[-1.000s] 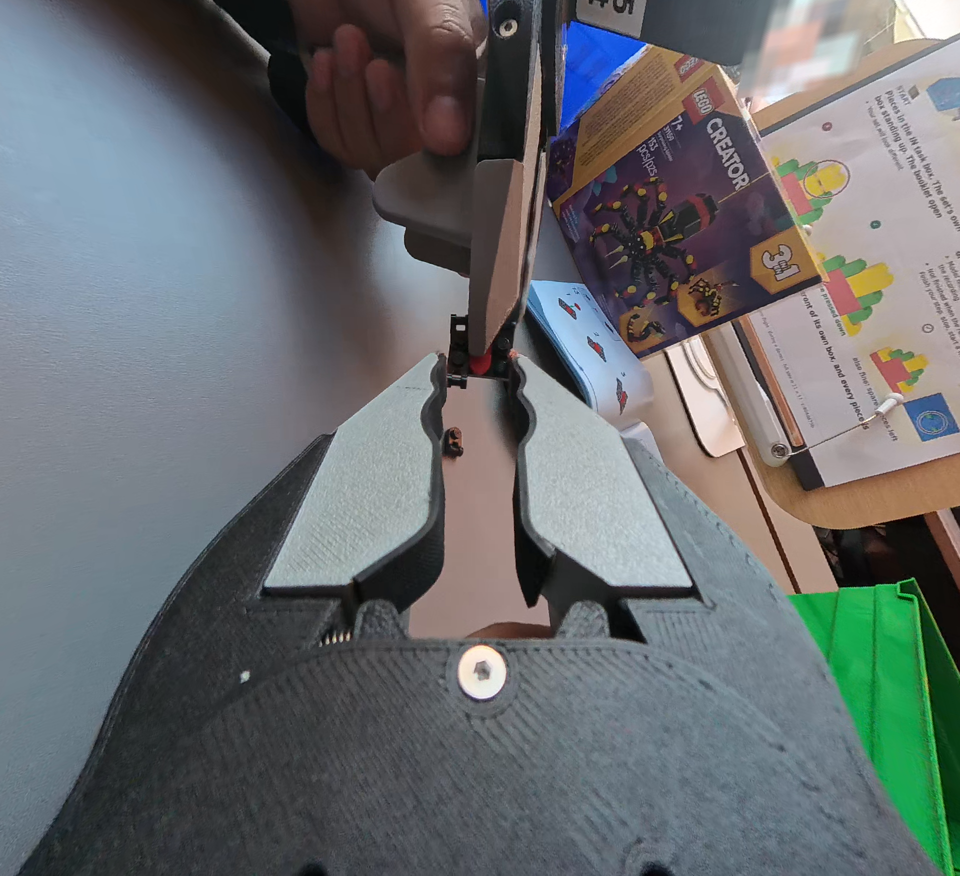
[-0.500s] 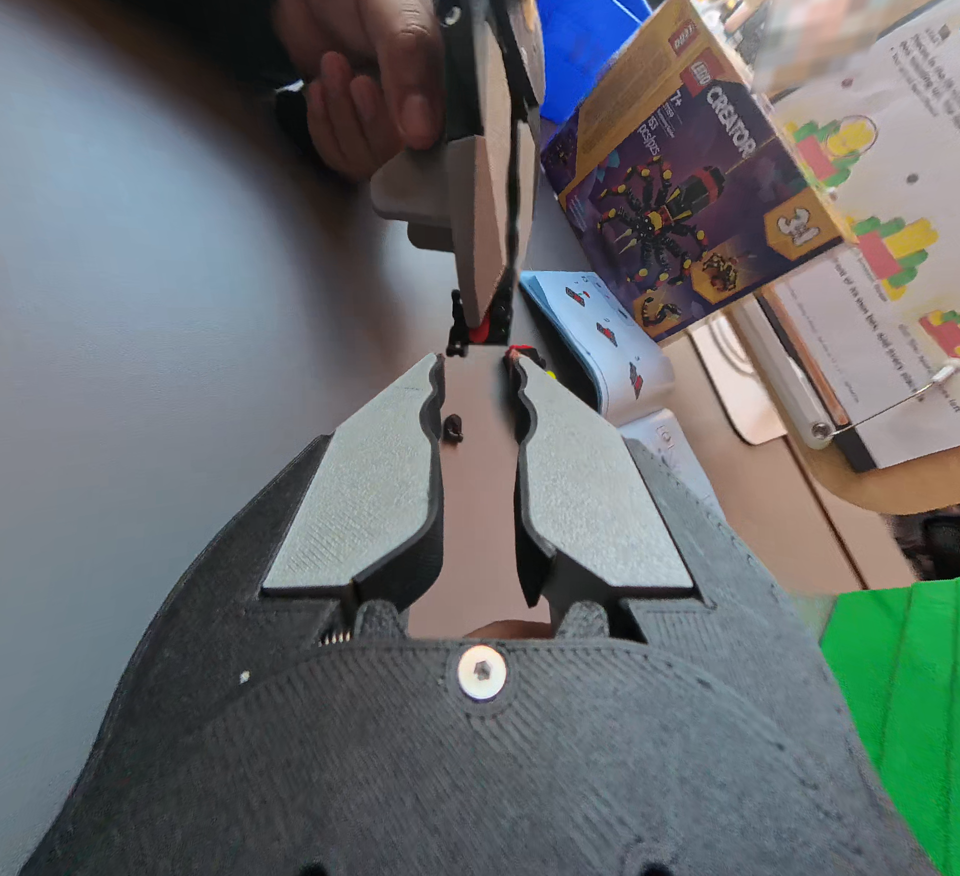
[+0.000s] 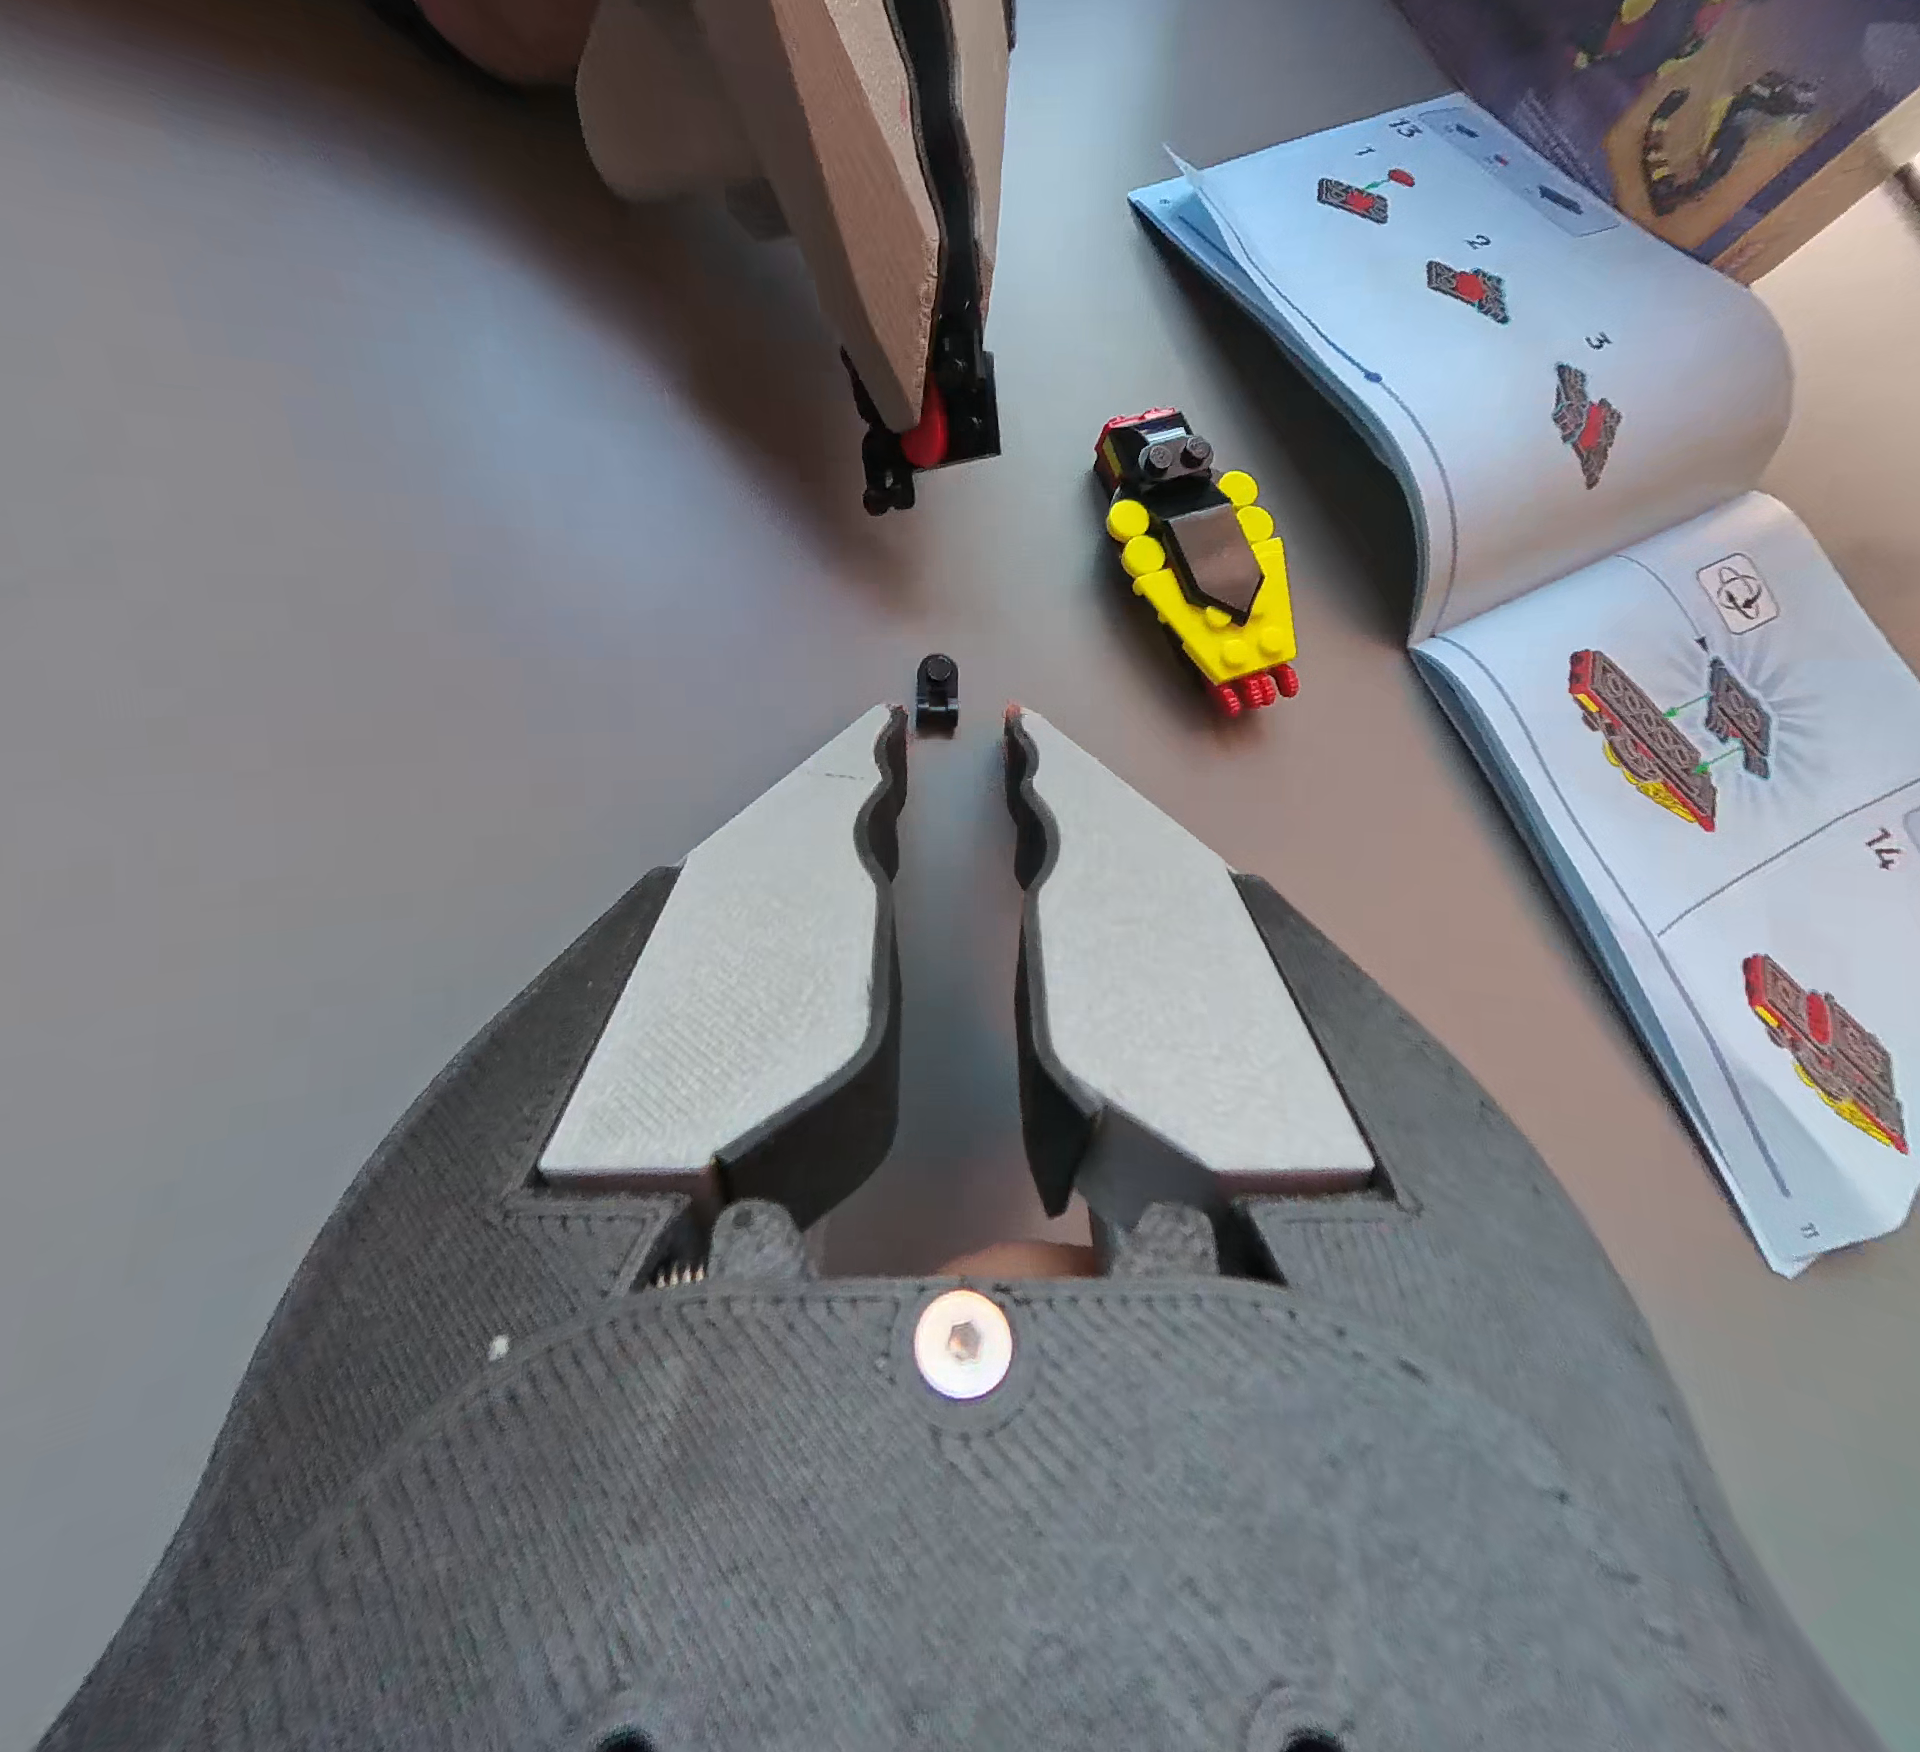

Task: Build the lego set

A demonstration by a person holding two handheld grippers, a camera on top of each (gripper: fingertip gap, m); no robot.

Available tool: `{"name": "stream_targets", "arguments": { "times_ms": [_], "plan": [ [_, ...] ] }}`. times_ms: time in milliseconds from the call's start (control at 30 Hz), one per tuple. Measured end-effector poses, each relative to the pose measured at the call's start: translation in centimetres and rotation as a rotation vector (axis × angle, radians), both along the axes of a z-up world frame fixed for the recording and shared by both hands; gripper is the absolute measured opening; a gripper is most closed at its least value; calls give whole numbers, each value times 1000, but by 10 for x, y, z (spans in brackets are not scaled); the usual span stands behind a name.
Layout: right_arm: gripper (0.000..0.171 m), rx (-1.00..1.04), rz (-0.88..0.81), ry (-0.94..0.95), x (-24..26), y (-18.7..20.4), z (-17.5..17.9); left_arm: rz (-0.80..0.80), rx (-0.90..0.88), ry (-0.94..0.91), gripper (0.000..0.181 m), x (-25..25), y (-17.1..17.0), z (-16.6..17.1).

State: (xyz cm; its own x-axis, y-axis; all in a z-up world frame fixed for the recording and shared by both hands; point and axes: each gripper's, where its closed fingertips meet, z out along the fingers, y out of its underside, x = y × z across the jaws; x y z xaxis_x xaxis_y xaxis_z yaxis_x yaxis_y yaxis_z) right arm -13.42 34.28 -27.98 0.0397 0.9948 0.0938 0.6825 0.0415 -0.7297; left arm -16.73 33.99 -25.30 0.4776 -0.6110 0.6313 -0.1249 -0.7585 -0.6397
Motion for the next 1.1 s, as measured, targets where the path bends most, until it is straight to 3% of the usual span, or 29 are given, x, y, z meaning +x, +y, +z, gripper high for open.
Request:
{"name": "stream_targets", "arguments": {
  "times_ms": [267,567,1100],
  "plan": [
    [5,11,16,27,-8,-2,5,-20,-5,25,5,2,-3,-4],
    [4,336,25,191,-20,-3,47,-64,-5,-45,5,9,-10,4],
    [4,473,50,169,-20,-10,48,-65,1,-146,5,13,-10,18]
  ]
}}
